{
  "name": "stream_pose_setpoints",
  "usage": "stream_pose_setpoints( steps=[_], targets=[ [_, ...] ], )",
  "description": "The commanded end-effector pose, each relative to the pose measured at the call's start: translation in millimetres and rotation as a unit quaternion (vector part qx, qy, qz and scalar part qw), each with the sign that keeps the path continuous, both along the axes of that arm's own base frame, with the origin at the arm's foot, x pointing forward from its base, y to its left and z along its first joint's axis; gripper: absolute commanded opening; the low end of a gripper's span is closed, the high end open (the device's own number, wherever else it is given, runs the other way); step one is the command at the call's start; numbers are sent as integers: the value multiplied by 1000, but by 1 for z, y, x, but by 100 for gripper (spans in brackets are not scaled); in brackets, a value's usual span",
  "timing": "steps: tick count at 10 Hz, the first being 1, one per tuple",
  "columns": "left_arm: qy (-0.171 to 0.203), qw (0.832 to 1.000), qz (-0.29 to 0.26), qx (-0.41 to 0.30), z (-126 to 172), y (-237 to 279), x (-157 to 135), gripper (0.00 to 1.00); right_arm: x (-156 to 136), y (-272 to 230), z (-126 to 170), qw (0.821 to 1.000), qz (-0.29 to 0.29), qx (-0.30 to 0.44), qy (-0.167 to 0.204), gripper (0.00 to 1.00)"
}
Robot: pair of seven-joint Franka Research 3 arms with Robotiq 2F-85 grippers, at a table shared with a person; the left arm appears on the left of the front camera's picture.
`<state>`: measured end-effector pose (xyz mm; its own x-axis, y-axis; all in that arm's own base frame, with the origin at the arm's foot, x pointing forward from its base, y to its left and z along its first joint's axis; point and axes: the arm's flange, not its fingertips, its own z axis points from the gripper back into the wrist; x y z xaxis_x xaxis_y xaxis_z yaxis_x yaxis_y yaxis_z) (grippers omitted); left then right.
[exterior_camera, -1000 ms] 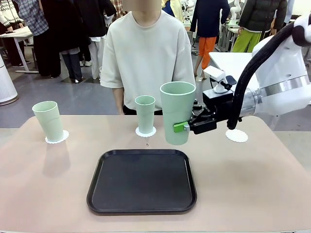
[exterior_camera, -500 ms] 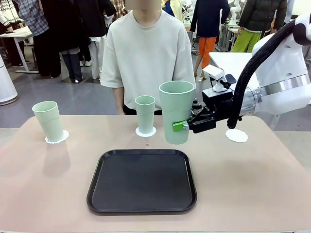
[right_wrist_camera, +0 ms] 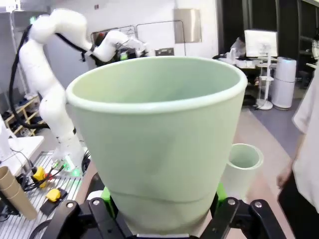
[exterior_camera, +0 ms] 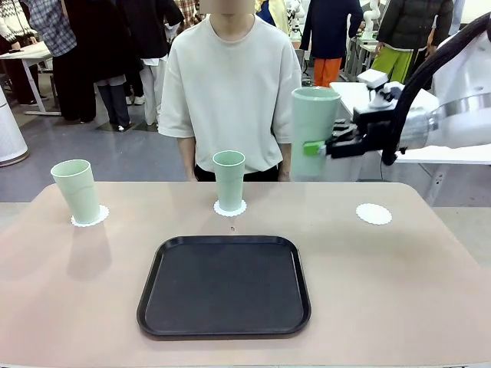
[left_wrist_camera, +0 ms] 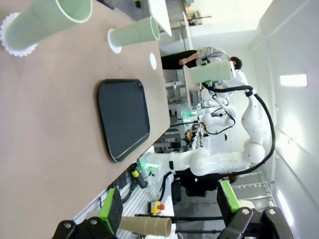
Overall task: Place coasters on the table and set cups on them.
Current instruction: Take one Reusable plastic cup from the Flat Tray and place it on a coaster set by the human.
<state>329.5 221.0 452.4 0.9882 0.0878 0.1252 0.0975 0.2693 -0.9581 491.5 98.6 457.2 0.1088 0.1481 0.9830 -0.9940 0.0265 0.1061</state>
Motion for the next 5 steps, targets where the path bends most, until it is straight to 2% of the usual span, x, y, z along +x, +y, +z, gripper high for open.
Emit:
stream_pose_setpoints(
  steps=[1, 5],
  targets=[
    [-4, 1000, 0, -4, 2, 0, -2, 100, 31, -30, 12, 1000, 15, 10, 26, 82],
    [-4, 1000, 0, -4, 2, 0, -2, 100, 64, -127, 31, 999, 19, 1, 40, 82]
  ],
)
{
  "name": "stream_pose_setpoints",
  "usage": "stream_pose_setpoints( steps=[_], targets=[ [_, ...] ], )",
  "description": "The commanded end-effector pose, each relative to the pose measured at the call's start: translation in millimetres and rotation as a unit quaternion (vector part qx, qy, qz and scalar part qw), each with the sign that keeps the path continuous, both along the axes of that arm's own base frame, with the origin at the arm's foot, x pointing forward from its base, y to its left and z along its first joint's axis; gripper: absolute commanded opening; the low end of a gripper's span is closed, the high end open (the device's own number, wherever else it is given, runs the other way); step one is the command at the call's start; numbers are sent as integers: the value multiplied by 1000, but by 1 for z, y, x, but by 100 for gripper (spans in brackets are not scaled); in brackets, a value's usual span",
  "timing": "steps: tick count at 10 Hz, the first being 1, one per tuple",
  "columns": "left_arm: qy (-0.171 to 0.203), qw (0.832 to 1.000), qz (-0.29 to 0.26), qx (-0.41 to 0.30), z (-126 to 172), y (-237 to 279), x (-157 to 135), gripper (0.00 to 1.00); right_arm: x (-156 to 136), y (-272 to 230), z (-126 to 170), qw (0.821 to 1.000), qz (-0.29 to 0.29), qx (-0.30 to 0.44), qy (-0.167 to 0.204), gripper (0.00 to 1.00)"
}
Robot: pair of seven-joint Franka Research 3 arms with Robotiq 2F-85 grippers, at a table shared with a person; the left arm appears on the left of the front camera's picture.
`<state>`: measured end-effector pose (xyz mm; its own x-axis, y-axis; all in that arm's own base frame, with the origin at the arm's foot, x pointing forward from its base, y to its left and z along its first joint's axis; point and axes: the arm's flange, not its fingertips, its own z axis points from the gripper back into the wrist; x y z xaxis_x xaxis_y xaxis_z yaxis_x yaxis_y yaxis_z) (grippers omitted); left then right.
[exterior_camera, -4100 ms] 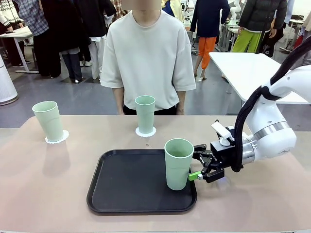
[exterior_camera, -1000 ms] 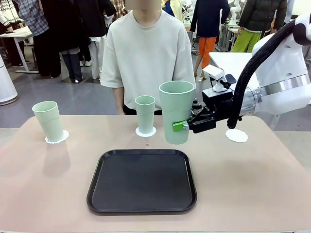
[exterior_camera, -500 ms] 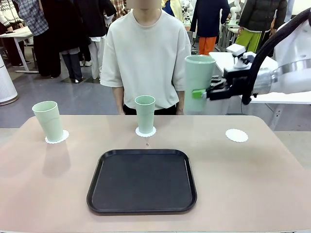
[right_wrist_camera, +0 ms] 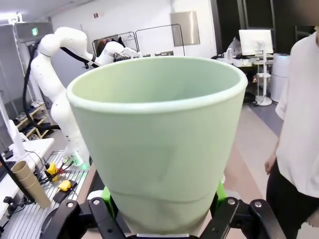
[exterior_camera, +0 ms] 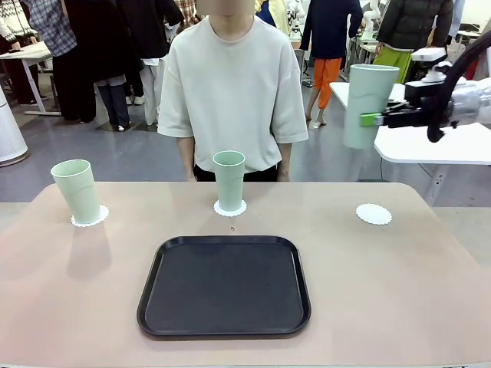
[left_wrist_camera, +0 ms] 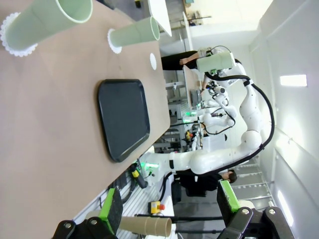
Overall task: Place coasters on the table and set cups on them.
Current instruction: Take one Reusable plastic cup from the Flat Tray and place it on a coaster set by the human.
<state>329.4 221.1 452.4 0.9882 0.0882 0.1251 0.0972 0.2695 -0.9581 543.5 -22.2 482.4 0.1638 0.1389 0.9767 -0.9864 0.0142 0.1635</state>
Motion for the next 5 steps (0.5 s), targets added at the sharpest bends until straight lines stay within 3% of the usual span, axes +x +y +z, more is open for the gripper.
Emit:
stream_pose_setpoints(
  steps=[1, 3, 5],
  targets=[
    [-4, 1000, 0, -4, 2, 0, -1, 100, 13, -20, 5, 1000, 10, -6, 12, 82],
    [-4, 1000, 0, -4, 2, 0, -1, 100, 10, -29, -2, 999, 8, -30, 8, 82],
    [-4, 1000, 0, -4, 2, 0, -1, 100, 6, -28, 1, 1000, -3, -7, 2, 82]
  ],
)
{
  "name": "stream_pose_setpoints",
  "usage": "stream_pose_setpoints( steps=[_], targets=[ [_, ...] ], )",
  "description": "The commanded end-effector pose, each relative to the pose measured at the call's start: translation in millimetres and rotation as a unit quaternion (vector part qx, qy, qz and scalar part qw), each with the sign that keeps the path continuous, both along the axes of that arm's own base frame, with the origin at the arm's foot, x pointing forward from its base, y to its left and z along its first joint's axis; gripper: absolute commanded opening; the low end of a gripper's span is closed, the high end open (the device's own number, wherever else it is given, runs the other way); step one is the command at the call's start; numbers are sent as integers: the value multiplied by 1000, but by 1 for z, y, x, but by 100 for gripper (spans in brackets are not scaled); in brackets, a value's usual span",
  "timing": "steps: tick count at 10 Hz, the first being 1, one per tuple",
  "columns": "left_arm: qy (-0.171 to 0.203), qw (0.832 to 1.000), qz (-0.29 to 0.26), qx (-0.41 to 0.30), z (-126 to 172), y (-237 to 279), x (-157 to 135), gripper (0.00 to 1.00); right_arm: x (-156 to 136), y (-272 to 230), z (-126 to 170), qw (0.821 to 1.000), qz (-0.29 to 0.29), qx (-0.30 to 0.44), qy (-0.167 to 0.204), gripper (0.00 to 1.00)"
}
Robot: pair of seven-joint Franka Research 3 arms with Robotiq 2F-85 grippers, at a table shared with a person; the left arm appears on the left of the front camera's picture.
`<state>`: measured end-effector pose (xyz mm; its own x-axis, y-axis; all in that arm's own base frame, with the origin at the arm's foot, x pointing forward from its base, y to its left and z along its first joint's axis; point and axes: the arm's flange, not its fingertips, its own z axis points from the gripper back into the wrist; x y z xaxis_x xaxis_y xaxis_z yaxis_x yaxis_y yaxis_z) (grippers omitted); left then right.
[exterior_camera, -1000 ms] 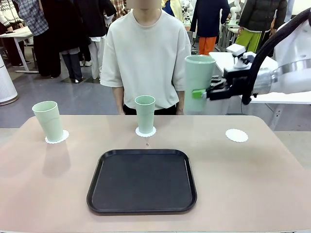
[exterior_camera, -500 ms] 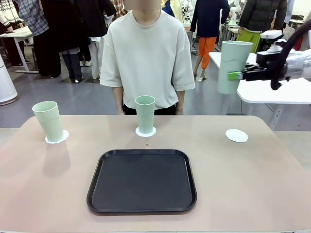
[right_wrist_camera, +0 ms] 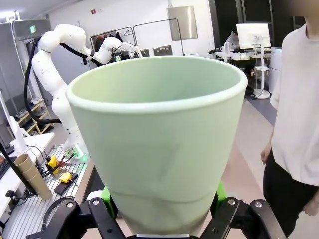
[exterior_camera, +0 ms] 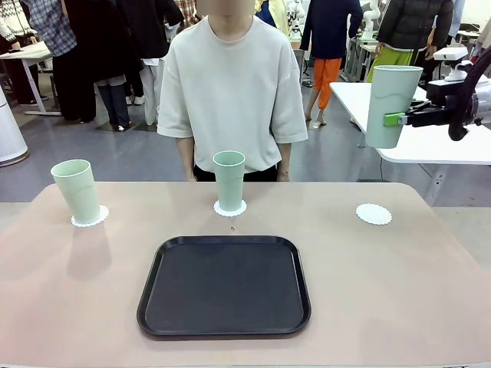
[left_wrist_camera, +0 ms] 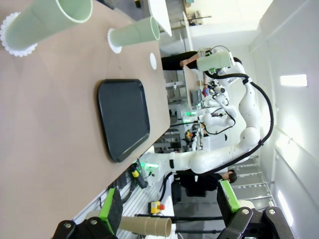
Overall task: Place coasters on the table and set cups on them.
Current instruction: Take one Reusable plastic cup from the Flat Tray and place it on a coaster set by the human.
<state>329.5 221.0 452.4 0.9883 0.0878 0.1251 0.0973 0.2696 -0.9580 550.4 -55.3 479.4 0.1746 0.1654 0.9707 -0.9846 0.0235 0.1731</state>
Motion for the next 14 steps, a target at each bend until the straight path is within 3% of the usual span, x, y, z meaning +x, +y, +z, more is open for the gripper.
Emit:
stream_pose_setpoints(
  steps=[1, 3, 4, 8, 14],
  targets=[
    [-4, 1000, 0, -4, 2, 0, -2, 100, -1, 5, 4, 1000, 0, 7, -3, 82],
    [-4, 1000, 0, -4, 2, 0, -2, 100, 0, 1, 0, 1000, 1, 0, 0, 82],
    [-4, 1000, 0, -4, 2, 0, -2, 100, 10, -12, -15, 999, 37, -13, -24, 82],
    [-4, 1000, 0, -4, 2, 0, -2, 100, 44, -63, -76, 997, 67, -1, -40, 82],
    [-4, 1000, 0, -4, 2, 0, -2, 100, 89, -81, -163, 999, 40, 19, 3, 82]
  ],
)
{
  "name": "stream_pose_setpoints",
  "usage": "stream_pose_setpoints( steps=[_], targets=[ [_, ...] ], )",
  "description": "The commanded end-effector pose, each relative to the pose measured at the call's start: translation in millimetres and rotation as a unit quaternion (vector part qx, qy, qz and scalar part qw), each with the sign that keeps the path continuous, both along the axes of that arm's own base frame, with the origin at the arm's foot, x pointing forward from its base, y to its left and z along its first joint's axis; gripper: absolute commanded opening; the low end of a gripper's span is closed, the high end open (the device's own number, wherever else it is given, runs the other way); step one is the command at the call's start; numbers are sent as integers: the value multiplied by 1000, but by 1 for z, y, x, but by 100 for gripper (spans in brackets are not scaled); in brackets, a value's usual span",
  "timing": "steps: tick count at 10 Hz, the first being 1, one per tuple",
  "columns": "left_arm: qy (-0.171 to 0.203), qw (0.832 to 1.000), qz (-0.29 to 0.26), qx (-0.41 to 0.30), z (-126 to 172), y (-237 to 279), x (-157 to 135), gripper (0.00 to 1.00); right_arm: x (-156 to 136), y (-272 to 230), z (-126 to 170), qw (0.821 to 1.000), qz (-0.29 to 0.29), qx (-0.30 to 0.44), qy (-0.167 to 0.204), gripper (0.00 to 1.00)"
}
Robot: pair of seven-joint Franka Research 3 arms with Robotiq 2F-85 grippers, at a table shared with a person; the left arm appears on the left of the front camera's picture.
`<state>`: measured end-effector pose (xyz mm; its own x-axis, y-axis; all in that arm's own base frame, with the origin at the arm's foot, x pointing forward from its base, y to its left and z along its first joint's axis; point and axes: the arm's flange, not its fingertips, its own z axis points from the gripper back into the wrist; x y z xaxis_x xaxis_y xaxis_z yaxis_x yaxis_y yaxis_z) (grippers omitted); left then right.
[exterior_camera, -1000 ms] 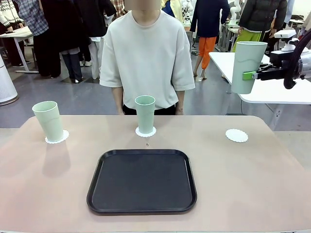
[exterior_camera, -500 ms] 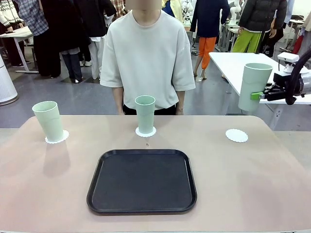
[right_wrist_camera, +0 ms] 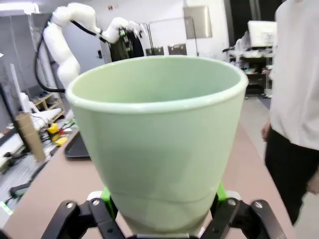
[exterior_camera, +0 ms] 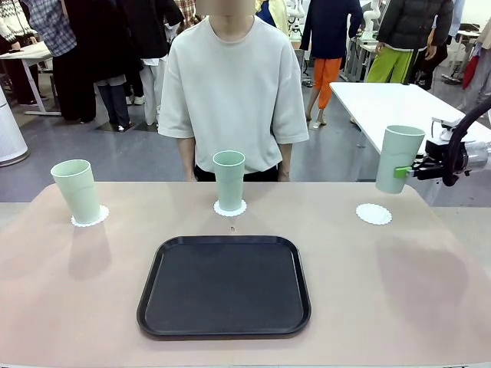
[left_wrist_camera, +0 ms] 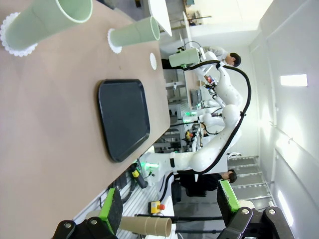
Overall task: Place coasters on the table and set cups on them.
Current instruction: Take one Reusable plastic cup from the Flat Tray and place it on a coaster set by the human.
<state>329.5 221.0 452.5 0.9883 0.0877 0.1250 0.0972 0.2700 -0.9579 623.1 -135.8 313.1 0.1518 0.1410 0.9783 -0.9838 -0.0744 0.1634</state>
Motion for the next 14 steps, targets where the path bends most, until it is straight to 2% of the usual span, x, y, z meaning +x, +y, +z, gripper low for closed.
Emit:
stream_pose_setpoints(
  steps=[1, 3, 4, 7, 8, 14],
  targets=[
    [-4, 1000, 0, -4, 2, 0, -2, 100, 19, 0, -3, 1000, -10, -3, 15, 82],
    [-4, 1000, 0, -4, 2, 0, -2, 100, 18, 3, 0, 1000, -18, 2, 15, 82],
    [-4, 1000, 0, -4, 2, 0, -2, 100, 9, 2, -15, 1000, -3, -3, 8, 82],
    [-4, 1000, 0, -4, 2, 0, -2, 100, 10, 2, -14, 1000, -5, -5, 10, 82],
    [-4, 1000, 0, -4, 2, 0, -2, 100, 13, 5, -18, 1000, 10, -10, 15, 82],
    [-4, 1000, 0, -4, 2, 0, -2, 100, 20, 12, -43, 999, 25, -20, -12, 82]
  ],
)
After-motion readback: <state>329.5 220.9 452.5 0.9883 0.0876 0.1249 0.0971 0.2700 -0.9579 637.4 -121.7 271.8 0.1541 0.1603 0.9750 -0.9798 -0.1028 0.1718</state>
